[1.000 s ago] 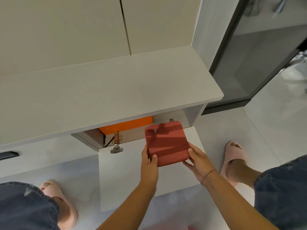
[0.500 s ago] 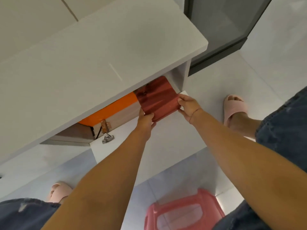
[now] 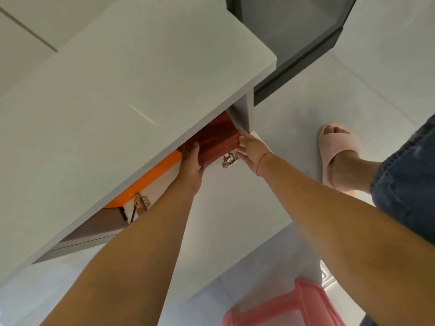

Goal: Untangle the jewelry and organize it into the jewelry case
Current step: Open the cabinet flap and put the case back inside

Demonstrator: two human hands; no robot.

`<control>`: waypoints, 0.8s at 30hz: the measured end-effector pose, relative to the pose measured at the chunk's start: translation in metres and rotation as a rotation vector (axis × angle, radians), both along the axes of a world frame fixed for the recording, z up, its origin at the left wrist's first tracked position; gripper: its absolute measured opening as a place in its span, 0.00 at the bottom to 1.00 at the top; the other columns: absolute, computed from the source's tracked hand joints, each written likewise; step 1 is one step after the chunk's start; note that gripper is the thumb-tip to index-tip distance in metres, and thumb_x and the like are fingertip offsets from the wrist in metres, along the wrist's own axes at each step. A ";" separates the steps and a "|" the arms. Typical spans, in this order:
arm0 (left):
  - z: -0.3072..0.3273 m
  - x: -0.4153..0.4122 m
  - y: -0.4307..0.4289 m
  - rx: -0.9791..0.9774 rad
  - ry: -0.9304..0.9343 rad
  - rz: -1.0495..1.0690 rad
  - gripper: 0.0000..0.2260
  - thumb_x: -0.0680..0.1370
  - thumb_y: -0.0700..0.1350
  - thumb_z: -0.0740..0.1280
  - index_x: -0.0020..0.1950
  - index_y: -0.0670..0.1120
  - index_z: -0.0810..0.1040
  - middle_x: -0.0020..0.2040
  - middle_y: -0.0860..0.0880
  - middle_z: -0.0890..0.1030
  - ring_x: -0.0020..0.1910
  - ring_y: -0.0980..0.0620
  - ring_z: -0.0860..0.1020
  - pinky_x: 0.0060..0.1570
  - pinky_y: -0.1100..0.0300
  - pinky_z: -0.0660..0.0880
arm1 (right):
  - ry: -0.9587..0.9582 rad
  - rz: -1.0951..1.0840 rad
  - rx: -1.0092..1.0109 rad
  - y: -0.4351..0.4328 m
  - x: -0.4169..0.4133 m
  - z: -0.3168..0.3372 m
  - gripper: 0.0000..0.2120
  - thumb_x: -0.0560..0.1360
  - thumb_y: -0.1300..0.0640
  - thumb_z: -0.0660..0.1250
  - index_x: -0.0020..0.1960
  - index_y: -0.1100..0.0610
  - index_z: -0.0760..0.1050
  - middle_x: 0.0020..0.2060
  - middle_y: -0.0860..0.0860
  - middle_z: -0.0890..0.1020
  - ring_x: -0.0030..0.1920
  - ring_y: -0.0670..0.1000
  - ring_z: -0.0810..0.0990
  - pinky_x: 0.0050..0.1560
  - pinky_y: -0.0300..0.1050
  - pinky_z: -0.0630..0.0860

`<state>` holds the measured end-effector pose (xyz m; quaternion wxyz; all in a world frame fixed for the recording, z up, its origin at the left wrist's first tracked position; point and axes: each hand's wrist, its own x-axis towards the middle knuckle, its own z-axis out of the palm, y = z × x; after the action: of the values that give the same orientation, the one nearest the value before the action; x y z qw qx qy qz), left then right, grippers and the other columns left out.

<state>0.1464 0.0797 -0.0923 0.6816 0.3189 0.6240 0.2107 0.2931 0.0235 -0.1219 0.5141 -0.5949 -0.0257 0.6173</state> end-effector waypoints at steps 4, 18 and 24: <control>-0.002 0.007 0.020 -0.032 -0.034 0.012 0.25 0.78 0.62 0.59 0.73 0.54 0.65 0.73 0.51 0.67 0.71 0.51 0.66 0.65 0.53 0.67 | 0.118 -0.114 0.042 0.016 0.007 -0.001 0.18 0.83 0.60 0.51 0.71 0.55 0.66 0.62 0.51 0.75 0.63 0.49 0.72 0.64 0.41 0.67; -0.025 0.009 0.013 0.033 0.087 -0.169 0.39 0.76 0.50 0.69 0.78 0.54 0.46 0.77 0.50 0.59 0.72 0.53 0.63 0.62 0.62 0.61 | 0.110 0.013 0.132 0.046 0.014 -0.021 0.11 0.81 0.46 0.57 0.58 0.50 0.70 0.41 0.43 0.75 0.41 0.42 0.73 0.62 0.43 0.67; -0.028 0.004 0.017 0.013 0.139 -0.239 0.56 0.61 0.60 0.78 0.77 0.58 0.42 0.78 0.48 0.55 0.74 0.49 0.61 0.72 0.50 0.61 | 0.138 -0.018 0.174 0.046 0.009 -0.021 0.17 0.81 0.47 0.56 0.66 0.53 0.67 0.43 0.43 0.76 0.42 0.40 0.75 0.64 0.43 0.65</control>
<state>0.1505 0.0969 -0.1205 0.6547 0.4092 0.6260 0.1095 0.3021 0.0693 -0.1429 0.5697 -0.5044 -0.0385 0.6478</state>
